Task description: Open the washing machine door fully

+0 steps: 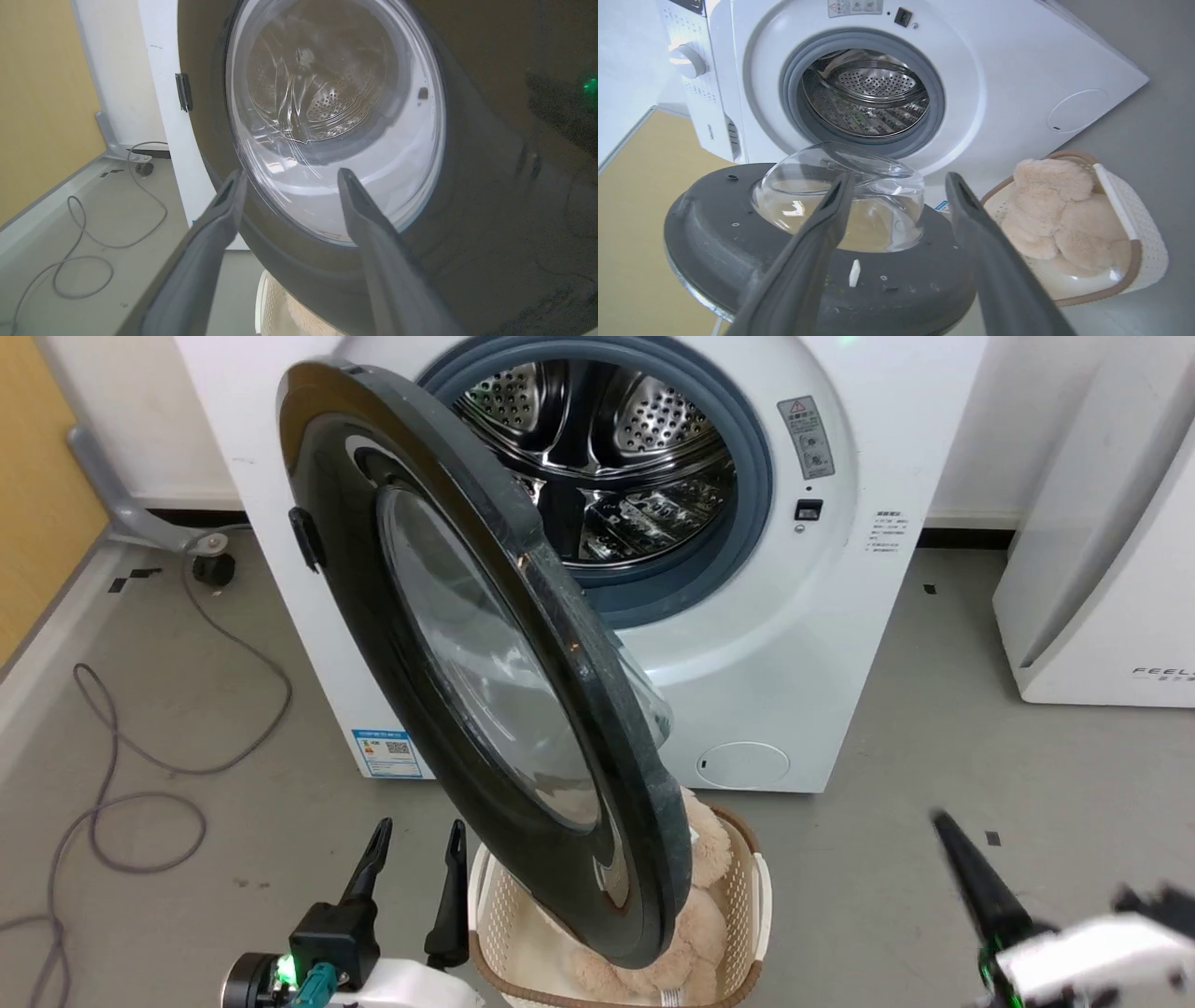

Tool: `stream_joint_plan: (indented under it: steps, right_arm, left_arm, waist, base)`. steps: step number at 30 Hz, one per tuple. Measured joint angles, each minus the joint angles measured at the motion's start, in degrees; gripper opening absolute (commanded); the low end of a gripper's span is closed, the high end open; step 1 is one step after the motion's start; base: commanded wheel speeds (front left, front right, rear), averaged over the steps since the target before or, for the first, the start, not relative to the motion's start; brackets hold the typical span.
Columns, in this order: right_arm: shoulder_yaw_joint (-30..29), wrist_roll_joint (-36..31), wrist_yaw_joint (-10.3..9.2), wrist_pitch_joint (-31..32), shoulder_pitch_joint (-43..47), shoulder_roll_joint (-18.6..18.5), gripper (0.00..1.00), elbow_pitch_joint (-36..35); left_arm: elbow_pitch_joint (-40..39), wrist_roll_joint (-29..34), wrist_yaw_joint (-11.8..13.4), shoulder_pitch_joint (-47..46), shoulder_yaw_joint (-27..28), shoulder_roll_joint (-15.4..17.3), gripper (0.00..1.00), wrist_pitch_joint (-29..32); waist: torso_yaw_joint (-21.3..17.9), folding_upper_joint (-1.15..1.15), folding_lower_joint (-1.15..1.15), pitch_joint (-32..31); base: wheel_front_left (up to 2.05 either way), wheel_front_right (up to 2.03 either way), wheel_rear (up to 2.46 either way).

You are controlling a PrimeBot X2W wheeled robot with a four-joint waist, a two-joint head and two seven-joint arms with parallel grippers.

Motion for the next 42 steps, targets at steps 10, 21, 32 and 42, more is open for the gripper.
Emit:
stream_joint_plan:
  steps: [10, 21, 32, 42]
  right_arm:
    - [-2.9, -23.9, 0.01, -26.5, 4.4, -0.2, 1.00, 2.1]
    - [-2.6, -56.6, 0.01, -29.7, 5.7, -0.2, 1.00, -9.9]
    - [2.9, -63.8, 0.02, -25.6, 10.4, 0.1, 1.00, -11.2]
    - [3.2, -62.5, 0.02, -25.4, 10.4, 0.1, 1.00, -9.3]
  left_arm:
    - [0.9, 0.6, -0.4, 0.5, 1.9, 0.0, 1.00, 0.0]
    - [0.9, 1.1, -0.7, 0.5, 3.4, 0.0, 1.00, 0.0]
    - [1.8, 0.9, -0.9, 0.5, 3.4, 0.0, 0.08, 0.0]
    - [-3.1, 0.2, -0.1, -0.1, 3.5, 0.0, 0.00, 0.0]
  waist:
    - [-1.4, 0.00, 0.00, 0.1]
    - [-2.6, 0.00, 0.00, 0.0]
    - [-2.5, 0.00, 0.00, 0.3]
    - [-2.5, 0.00, 0.00, 0.4]
  base:
    - [0.00, 0.00, 0.00]
    - [0.00, 0.00, 0.00]
    - [0.00, 0.00, 0.00]
    - [0.00, 0.00, 0.00]
